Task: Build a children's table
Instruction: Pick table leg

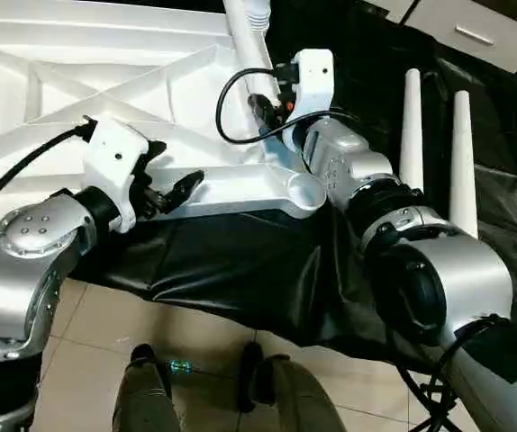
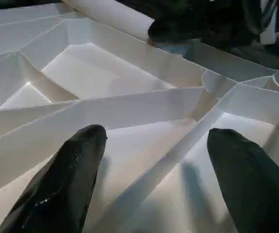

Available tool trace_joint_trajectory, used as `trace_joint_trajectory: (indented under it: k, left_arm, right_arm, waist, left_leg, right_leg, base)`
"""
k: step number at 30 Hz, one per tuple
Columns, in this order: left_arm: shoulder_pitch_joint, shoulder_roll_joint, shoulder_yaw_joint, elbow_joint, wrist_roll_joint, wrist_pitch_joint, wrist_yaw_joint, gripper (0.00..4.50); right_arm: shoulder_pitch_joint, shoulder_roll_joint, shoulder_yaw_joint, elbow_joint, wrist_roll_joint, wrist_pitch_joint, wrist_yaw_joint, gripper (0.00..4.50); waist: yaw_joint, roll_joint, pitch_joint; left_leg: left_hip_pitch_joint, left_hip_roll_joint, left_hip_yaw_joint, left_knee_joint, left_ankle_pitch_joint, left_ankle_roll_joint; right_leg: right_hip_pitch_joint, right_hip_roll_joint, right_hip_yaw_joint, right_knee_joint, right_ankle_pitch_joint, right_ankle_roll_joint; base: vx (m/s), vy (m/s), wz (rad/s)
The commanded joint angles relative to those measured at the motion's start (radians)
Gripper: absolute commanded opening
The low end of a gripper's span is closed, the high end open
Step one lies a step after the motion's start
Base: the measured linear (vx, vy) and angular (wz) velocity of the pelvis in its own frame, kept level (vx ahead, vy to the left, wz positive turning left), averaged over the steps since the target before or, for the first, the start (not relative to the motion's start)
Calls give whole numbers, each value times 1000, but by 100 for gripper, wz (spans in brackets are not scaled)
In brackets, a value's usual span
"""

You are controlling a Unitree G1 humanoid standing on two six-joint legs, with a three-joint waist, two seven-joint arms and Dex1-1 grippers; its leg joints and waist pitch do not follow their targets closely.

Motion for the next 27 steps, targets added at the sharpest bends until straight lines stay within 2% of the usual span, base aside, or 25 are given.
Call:
trace_joint_trajectory:
  k: [1,3,6,8,11,13,15,16,17,18,19,20,21,22,23,24,25,26,27]
  left_arm:
    - [-2,0,-2,-5,-10,7,2,376]
    - [-15,0,7,1,-9,1,9,376]
    - [-31,-4,8,16,-6,-9,15,376]
    - [-31,-4,8,16,-6,-9,15,376]
    - [-42,-13,-2,41,-1,-28,18,376]
    - [-44,-15,-5,48,1,-34,20,376]
    - [-46,-34,-7,71,17,-58,48,376]
    - [-40,-52,-8,81,35,-86,76,376]
    - [-35,-60,-10,85,43,-102,87,376]
    - [-24,-83,-7,85,55,-95,125,376]
    - [-6,-114,-4,82,65,-94,168,376]
    - [4,-128,-4,77,70,-94,186,376]
    - [19,-145,-8,70,75,-104,205,376]
    - [34,-160,-13,64,79,-138,211,376]
    - [46,-184,-13,60,91,-143,246,376]
    - [53,-199,-11,62,99,-149,269,376]
    - [53,-199,-11,62,99,-149,269,376]
    - [79,-226,-5,89,130,-213,320,376]
    - [107,-249,6,94,126,-232,335,376]
  right_arm:
    - [32,-18,-23,53,14,33,-8,205]
    - [11,-21,-37,43,36,12,55,192]
    - [-12,-33,-42,32,45,-12,119,177]
    - [-12,-33,-42,32,45,-12,119,153]
    - [-23,-53,-28,22,31,-25,161,136]
    - [-26,-57,-24,18,29,-28,174,119]
    - [-29,-67,-19,4,34,-49,221,105]
    - [-28,-77,-21,-11,42,-75,248,105]
    - [-26,-81,-23,-18,45,-89,259,105]
    - [-21,-87,-43,-41,76,-95,292,105]
    - [-2,-95,-62,-89,113,-100,342,105]
    - [14,-100,-65,-123,126,-102,369,105]
    - [41,-107,-67,-176,144,-101,401,105]
    - [76,-111,-65,-237,157,-88,415,105]
    - [165,-116,-41,-392,162,-43,411,105]
    - [224,-118,-25,-492,163,-14,405,105]
    - [224,-118,-25,-492,163,-14,405,105]
    - [379,-115,8,-718,147,50,356,105]
    - [484,-113,27,-846,121,89,319,105]
  waist:
    - [1,46,-76]
    - [-1,44,-80]
    - [-3,46,-86]
    - [-5,44,-91]
    - [-9,49,-102]
    - [-10,47,-102]
    - [-12,47,-115]
    - [-11,49,-129]
    - [-11,48,-132]
    - [-13,49,-142]
    - [-13,50,-147]
    - [-14,55,-162]
    - [-13,56,-166]
    - [-10,68,-177]
    - [-9,63,-177]
    - [-5,69,-184]
    - [-1,68,-183]
    - [5,87,-197]
    - [4,95,-215]
  left_leg:
    - [43,23,-18,-68,-211,-54]
    - [43,23,-17,-66,-203,-52]
    - [40,21,-15,-61,-146,-38]
    - [37,18,-13,-56,-74,-19]
    - [37,14,-9,-49,-8,6]
    - [38,13,-7,-47,23,28]
    - [39,14,-6,-44,32,39]
    - [40,15,-6,-40,47,47]
    - [40,16,-6,-37,65,59]
    - [39,17,-6,-35,82,71]
    - [40,19,-6,-33,84,78]
    - [41,19,-7,-27,110,96]
    - [42,20,-7,-25,125,103]
    - [44,20,-8,-21,141,121]
    - [49,22,-6,-19,146,129]
    - [48,21,-7,-17,168,138]
    - [54,23,-5,-15,179,145]
    - [47,15,-9,-17,147,143]
    - [56,19,-10,-16,127,128]
  right_leg:
    - [51,-64,53,-69,-240,-121]
    - [52,-64,53,-67,-227,-124]
    - [58,-60,53,-57,-141,-143]
    - [63,-58,52,-46,-47,-170]
    - [70,-54,53,-35,57,-200]
    - [72,-52,54,-32,110,-222]
    - [78,-51,54,-28,135,-238]
    - [85,-52,54,-23,163,-251]
    - [86,-52,54,-21,193,-261]
    - [91,-52,54,-15,224,-275]
    - [93,-52,54,-14,237,-280]
    - [97,-51,54,-9,279,-298]
    - [98,-51,54,-6,297,-307]
    - [101,-48,54,-4,317,-320]
    - [97,-49,52,-6,323,-326]
    - [104,-45,55,-5,349,-327]
    - [97,-44,54,-7,357,-326]
    - [108,-36,52,-18,278,-319]
    - [105,-35,52,-24,246,-308]
  base:
    - [0,0,0]
    - [0,0,0]
    - [0,0,0]
    - [0,0,0]
    - [0,0,0]
    - [0,0,0]
    - [0,0,0]
    - [0,0,0]
    - [0,0,0]
    - [0,0,0]
    - [0,0,0]
    - [0,0,0]
    - [0,0,0]
    - [0,0,0]
    - [0,0,0]
    - [0,0,0]
    - [0,0,0]
    - [0,0,0]
    - [0,0,0]
